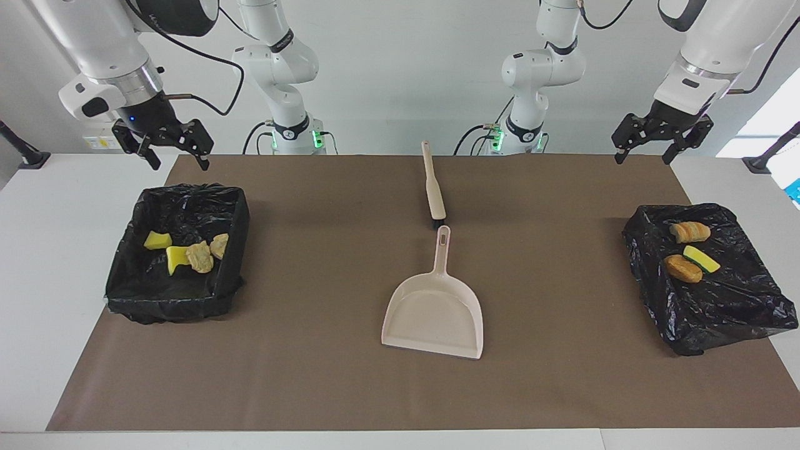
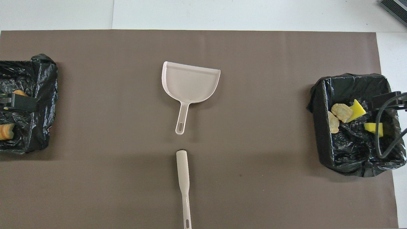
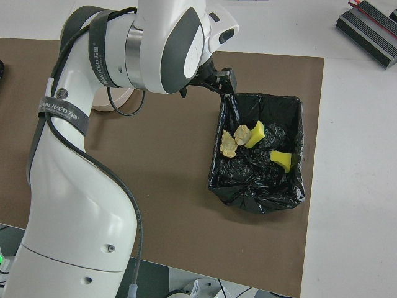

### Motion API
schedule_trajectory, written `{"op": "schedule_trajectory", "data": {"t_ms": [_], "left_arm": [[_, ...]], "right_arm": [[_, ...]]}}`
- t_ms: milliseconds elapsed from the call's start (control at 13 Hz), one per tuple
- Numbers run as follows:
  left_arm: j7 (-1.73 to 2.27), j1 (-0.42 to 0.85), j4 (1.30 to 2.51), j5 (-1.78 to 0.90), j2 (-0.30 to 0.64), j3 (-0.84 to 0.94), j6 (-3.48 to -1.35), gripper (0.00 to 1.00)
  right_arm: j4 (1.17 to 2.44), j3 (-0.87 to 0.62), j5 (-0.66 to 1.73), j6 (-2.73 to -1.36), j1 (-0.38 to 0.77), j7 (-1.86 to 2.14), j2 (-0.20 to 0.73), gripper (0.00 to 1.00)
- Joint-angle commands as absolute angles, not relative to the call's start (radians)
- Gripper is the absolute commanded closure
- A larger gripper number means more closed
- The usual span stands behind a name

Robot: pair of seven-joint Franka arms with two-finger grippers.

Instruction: Sweep and dump trash in bin

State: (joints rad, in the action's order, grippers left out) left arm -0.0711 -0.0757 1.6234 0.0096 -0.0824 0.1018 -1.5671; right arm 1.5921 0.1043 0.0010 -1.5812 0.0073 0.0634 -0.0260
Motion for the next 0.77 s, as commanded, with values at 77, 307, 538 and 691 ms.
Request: {"op": "schedule_trajectory", "data": {"t_ms": [77, 307, 538, 691], "left_arm": [[-0.092, -0.087, 1.597, -0.023, -0.097, 0.103, -1.555, 0.0], [-0.071, -0.087, 1.588, -0.057, -0.097, 0.104, -1.562, 0.0], [-0.052, -0.083, 1.588, -0.057, -0.098, 0.106, -1.562, 0.0], [-0.028, -0.084, 1.591, -0.058, -0.1, 0.107, -1.562, 0.0]], "right_arm": [[1.601, 0.098, 0.018, -1.572, -0.002, 0.044, -0.037, 0.0], [1.601, 0.098, 0.017, -1.574, -0.002, 0.044, -0.037, 0.0], [1.603, 0.098, 0.017, -1.568, -0.002, 0.044, -0.037, 0.0], [1.6, 0.098, 0.017, -1.566, -0.002, 0.044, -0.037, 0.0]]}}
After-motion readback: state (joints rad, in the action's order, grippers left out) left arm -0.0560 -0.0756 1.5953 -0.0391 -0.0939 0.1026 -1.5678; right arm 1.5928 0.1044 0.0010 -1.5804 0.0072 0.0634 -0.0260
